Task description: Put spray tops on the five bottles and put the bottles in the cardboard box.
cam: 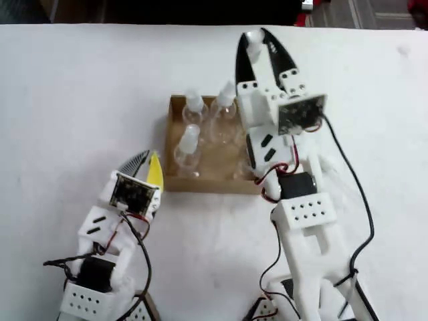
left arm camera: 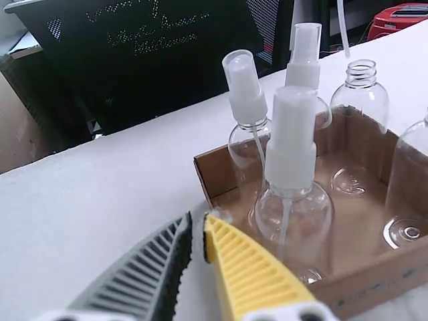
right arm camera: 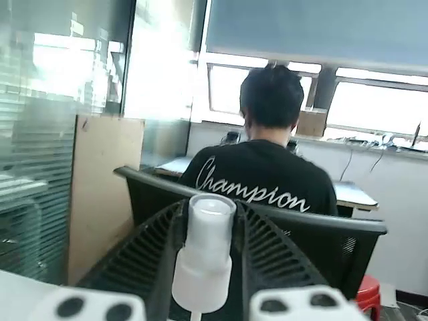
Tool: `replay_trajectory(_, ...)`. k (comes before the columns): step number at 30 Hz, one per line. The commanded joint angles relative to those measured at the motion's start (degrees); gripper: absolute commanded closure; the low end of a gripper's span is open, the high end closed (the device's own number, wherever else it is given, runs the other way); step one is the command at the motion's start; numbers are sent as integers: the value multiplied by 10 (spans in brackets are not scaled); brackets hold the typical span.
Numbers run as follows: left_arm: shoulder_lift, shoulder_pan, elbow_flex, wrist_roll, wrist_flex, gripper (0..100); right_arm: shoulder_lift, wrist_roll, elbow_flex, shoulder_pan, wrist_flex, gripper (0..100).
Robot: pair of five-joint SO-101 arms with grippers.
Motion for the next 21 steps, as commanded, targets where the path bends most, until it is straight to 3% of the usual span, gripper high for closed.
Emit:
replay_trajectory(1, -10, 7, -3, -8, -15, 965, -26, -6, -3, 13, -13, 983)
replay_trajectory(21, -10, 7, -3, -8, -14, 965, 29, -6, 11, 46, -61, 983)
